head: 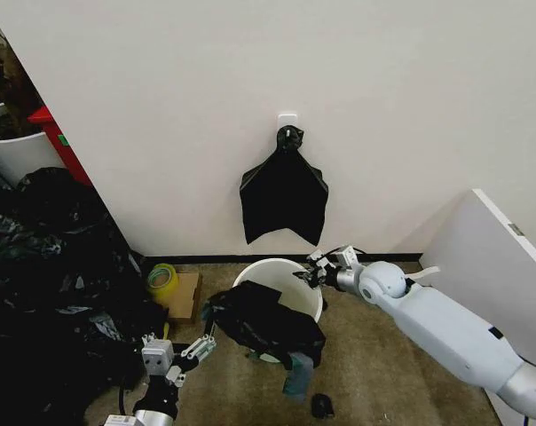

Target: Place the garbage bag over the trash bin.

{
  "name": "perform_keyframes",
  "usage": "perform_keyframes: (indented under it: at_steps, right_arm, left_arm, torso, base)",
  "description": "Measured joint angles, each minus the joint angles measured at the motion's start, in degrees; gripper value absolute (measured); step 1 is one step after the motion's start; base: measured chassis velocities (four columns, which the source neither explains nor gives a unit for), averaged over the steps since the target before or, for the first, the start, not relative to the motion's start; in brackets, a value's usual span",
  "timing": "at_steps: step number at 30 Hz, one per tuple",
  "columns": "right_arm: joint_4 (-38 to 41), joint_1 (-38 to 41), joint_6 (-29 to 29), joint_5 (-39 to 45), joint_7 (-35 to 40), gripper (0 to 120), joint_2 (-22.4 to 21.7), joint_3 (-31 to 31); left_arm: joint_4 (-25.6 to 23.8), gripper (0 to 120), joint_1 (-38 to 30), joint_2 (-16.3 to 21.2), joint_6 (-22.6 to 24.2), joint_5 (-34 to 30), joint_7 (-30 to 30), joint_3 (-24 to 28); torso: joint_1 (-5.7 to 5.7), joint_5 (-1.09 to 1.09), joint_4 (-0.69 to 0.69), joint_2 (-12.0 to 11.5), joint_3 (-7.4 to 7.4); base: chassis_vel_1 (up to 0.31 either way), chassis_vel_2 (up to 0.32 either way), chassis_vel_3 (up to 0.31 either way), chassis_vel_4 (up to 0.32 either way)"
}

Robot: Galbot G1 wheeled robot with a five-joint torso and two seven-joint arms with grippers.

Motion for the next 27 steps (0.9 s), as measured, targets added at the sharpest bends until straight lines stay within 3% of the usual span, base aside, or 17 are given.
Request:
perform_keyframes:
  at_steps: [9, 16, 20, 27]
  right_arm:
    - [8.9, -11.9, -1.6, 3.9, 13.2, 1, 0.4, 10.4]
    - [13.5, -17.3, -1.2, 8.4, 24.0, 1, 2.1, 14.2]
    - [18.2, -21.6, 0.7, 11.4, 35.1, 1, 4.7, 17.2]
    - [22.1, -24.8, 2.8, 14.3, 44.3, 1, 8.3, 18.8]
  left_arm:
    - [-0.2, 100, -0.5, 0.4, 0.0, 0.1, -0.1, 1.1]
    - [-0.5, 100, -0.8, 1.2, 0.1, -0.2, -0.1, 1.4]
    - [-1.0, 100, -1.2, 1.8, 0.4, -0.9, -0.1, 1.2]
    - [-1.3, 100, -1.0, 1.8, 0.4, -1.3, -0.2, 0.9]
  torso:
    - [0.00, -0.01, -0.01, 0.0, -0.01]
    - [0.00, -0.01, 0.02, 0.0, -0.01]
    - [0.00, -0.02, 0.00, 0.0, -0.01]
    - [0.00, -0.02, 0.00, 0.0, -0.01]
  base:
    - [0.000, 0.000, 0.000, 0.000]
    - [0.000, 0.000, 0.000, 0.000]
    - [0.000, 0.000, 0.000, 0.000]
    - [0.000, 0.000, 0.000, 0.000]
